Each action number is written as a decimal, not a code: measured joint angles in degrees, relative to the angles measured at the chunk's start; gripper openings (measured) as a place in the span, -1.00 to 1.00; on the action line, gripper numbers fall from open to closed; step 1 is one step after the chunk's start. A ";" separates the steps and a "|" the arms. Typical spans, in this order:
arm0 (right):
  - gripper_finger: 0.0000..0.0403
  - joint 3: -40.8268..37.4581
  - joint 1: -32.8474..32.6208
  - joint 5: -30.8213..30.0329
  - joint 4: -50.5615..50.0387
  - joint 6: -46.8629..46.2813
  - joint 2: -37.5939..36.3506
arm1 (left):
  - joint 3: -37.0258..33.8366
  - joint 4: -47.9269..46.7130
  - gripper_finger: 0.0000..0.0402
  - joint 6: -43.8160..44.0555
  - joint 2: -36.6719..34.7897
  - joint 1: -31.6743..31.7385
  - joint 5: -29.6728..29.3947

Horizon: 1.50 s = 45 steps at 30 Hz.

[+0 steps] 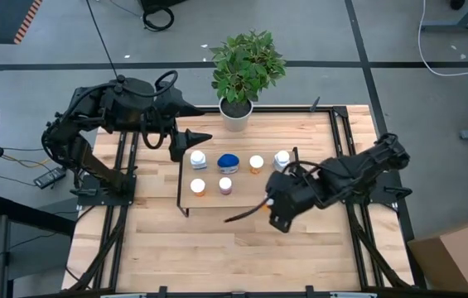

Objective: Pick and place medicine bottles onto shelf by color
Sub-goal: Put the orange pill bottle on the shelf

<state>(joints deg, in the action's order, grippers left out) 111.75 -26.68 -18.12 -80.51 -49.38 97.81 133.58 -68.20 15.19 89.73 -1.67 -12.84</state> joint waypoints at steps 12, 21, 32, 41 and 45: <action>0.15 0.54 5.98 1.66 5.68 11.07 4.57 | 0.00 -0.96 0.77 -1.21 0.00 -0.34 0.00; 0.15 0.47 9.45 0.19 5.69 17.81 5.79 | 0.00 -1.00 0.77 -0.88 0.00 -1.86 0.02; 0.15 -0.53 10.39 4.43 3.41 18.47 6.57 | 0.00 -1.07 0.77 0.39 0.00 -2.33 0.00; 0.15 -0.53 11.26 3.12 4.08 17.92 6.52 | 0.00 -1.03 0.77 0.19 0.00 -2.84 0.00; 0.15 -0.53 11.75 3.11 4.15 17.94 6.52 | 0.00 -1.03 0.77 0.48 0.00 -2.83 0.01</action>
<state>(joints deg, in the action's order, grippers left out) 111.22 -14.93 -15.01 -76.36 -31.44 104.33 133.58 -69.23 15.67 89.73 -4.50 -12.83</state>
